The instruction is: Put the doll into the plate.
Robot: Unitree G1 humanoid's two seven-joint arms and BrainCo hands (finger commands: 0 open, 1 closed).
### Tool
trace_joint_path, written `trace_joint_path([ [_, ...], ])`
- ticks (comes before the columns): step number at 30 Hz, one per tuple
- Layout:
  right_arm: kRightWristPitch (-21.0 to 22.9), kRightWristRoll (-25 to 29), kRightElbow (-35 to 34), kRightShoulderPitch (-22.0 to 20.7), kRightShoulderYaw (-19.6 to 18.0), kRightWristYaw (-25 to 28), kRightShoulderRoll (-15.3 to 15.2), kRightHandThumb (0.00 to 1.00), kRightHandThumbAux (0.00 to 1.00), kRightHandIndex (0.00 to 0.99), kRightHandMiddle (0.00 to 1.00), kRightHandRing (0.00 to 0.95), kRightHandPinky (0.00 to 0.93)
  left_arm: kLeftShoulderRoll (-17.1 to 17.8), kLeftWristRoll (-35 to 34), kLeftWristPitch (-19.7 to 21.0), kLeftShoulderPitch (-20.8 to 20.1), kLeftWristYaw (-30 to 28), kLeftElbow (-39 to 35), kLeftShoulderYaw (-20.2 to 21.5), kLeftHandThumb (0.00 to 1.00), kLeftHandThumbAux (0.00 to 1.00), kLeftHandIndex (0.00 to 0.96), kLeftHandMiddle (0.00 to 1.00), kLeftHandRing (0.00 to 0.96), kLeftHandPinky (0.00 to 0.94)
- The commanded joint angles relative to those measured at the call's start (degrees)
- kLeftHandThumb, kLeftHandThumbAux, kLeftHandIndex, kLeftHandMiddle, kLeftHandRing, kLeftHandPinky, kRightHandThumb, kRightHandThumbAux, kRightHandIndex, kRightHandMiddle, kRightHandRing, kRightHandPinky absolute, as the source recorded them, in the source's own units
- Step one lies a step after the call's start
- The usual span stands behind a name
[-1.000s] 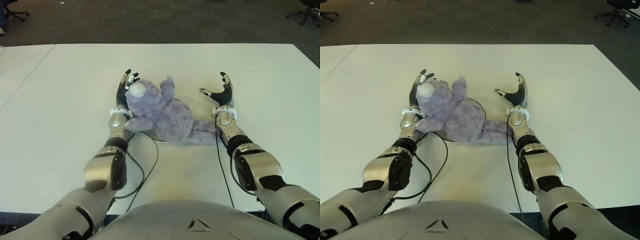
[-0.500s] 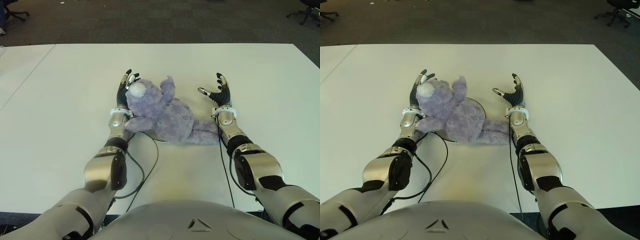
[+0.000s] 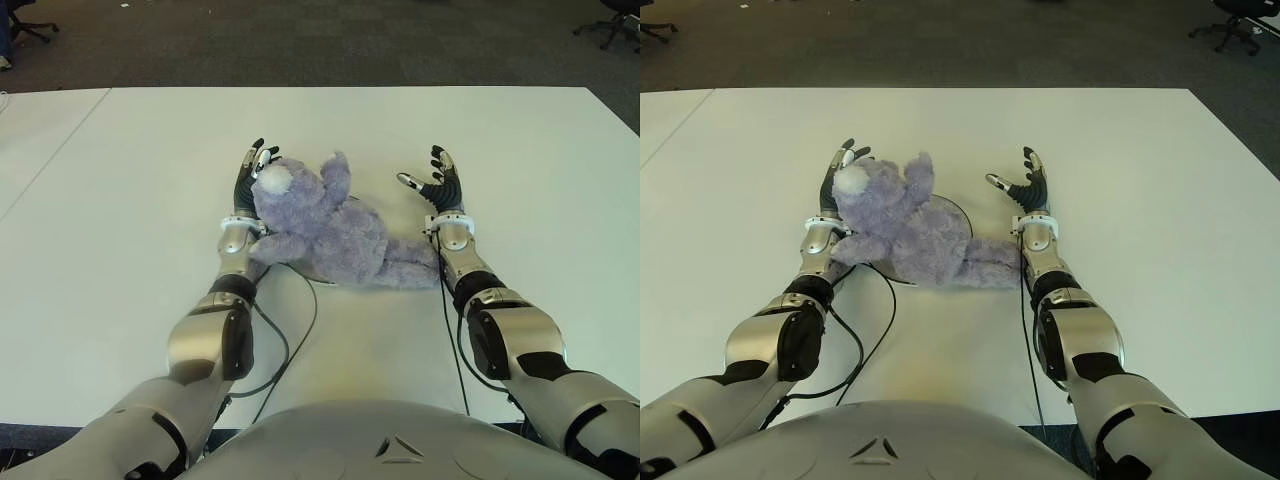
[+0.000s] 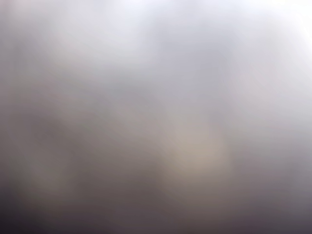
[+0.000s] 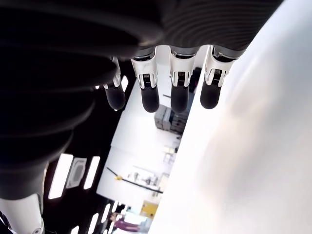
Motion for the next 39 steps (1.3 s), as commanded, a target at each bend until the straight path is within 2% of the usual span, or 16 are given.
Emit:
trace_joint_path([
  [1, 4.81, 2.18, 7.88, 15.16, -1.65, 3.98, 7.20, 0.000, 0.686, 0.090, 0.108, 0.094, 0.102, -3.14, 0.77, 0.20, 15.69, 1.07, 8.68, -0.09, 0.000, 0.355, 0.033, 0.210, 0.211, 0.194],
  [9, 3.29, 6.73, 7.64, 15.02, -6.50, 9.41, 8.00, 0.000, 0.711, 0.110, 0.131, 0.115, 0.129, -3.14, 0.94, 0.45, 15.59, 1.11, 8.69, -0.26, 0.000, 0.354, 0.036, 0.211, 0.213, 0.203],
  [17, 2.17, 8.93, 7.59, 15.05, -9.28, 12.62, 8.38, 0.000, 0.707, 0.120, 0.141, 0.124, 0.134, -3.26, 0.86, 0.22, 15.62, 1.10, 8.68, -0.16, 0.000, 0.351, 0.031, 0.209, 0.210, 0.188],
  [39, 2.24, 11.21, 7.61, 14.86, -13.25, 16.19, 8.88, 0.000, 0.672, 0.135, 0.166, 0.136, 0.109, -3.40, 0.95, -0.11, 15.76, 1.35, 8.66, -0.19, 0.000, 0.354, 0.030, 0.205, 0.210, 0.206],
])
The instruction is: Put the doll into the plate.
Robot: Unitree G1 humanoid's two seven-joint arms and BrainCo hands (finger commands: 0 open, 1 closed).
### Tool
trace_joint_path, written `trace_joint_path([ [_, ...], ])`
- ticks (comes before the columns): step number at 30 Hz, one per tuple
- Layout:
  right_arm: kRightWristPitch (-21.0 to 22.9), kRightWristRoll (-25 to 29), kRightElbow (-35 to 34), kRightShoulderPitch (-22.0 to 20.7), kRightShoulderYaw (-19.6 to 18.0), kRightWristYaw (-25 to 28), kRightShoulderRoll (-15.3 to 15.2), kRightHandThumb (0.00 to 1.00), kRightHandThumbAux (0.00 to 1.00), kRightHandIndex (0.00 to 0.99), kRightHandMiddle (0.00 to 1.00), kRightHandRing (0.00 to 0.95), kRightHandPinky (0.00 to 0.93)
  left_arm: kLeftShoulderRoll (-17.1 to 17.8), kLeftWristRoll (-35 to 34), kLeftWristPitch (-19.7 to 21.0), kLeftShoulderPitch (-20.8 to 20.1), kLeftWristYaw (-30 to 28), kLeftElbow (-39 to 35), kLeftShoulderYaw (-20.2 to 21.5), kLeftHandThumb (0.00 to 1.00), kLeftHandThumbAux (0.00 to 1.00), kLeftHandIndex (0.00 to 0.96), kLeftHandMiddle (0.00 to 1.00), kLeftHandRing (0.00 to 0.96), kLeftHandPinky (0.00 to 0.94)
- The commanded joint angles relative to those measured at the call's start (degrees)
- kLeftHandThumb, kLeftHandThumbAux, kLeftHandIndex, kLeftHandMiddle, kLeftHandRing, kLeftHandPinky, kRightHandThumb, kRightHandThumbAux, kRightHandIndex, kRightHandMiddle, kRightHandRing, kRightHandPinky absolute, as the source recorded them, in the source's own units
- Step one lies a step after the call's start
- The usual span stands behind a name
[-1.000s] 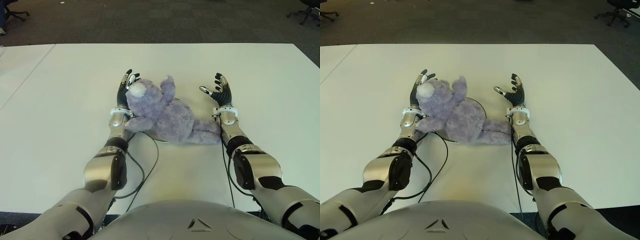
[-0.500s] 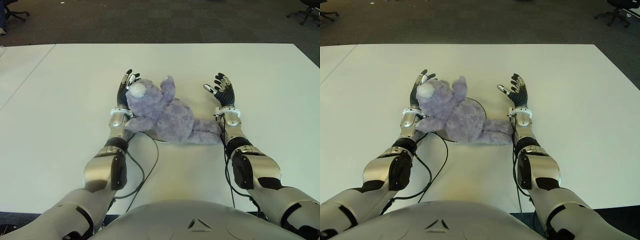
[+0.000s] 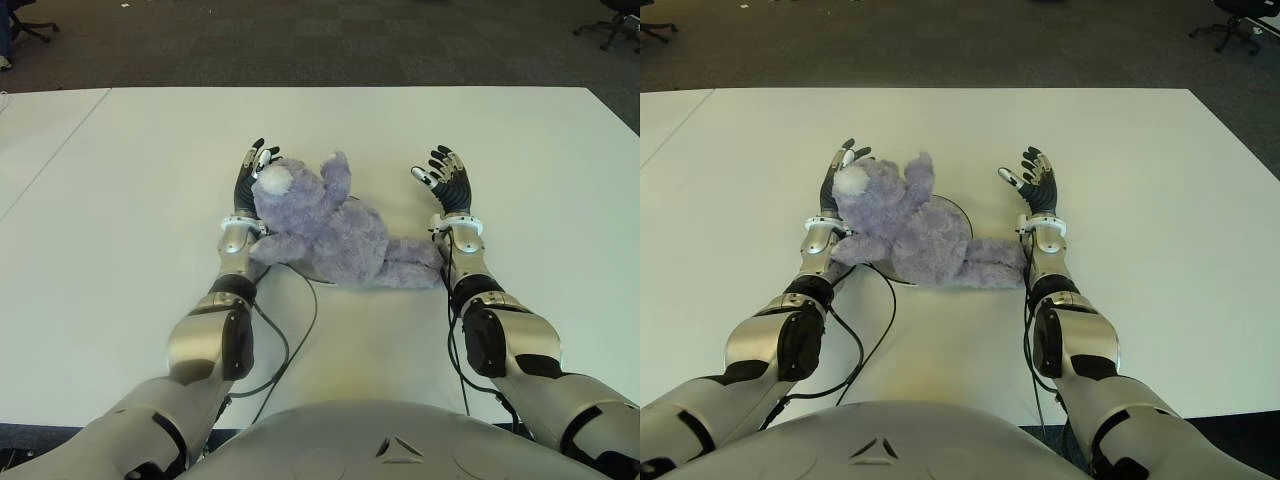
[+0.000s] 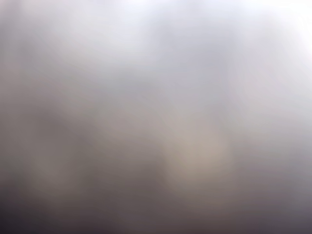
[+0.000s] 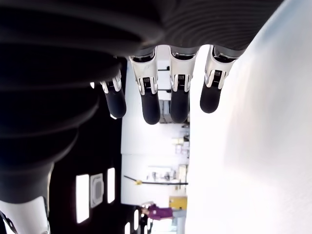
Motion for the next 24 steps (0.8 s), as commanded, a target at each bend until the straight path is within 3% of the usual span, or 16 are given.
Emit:
trace_joint_path([
  [1, 5.95, 1.83, 8.06, 14.15, -1.50, 1.69, 6.79, 0.000, 0.669, 0.135, 0.166, 0.136, 0.106, -3.38, 0.86, -0.11, 15.77, 1.35, 8.66, -0.19, 0.000, 0.354, 0.031, 0.205, 0.210, 0.209],
  [12, 6.72, 2.52, 8.09, 13.95, -2.48, 2.20, 6.93, 0.000, 0.620, 0.143, 0.183, 0.143, 0.114, -3.29, 0.93, -0.03, 15.74, 1.34, 8.65, -0.24, 0.000, 0.365, 0.042, 0.220, 0.223, 0.205],
  [24, 6.11, 2.61, 8.05, 14.17, -2.99, 2.30, 7.16, 0.000, 0.636, 0.145, 0.182, 0.150, 0.102, -3.35, 0.32, 0.22, 15.67, 0.64, 8.67, 0.28, 0.000, 0.361, 0.036, 0.205, 0.212, 0.202],
])
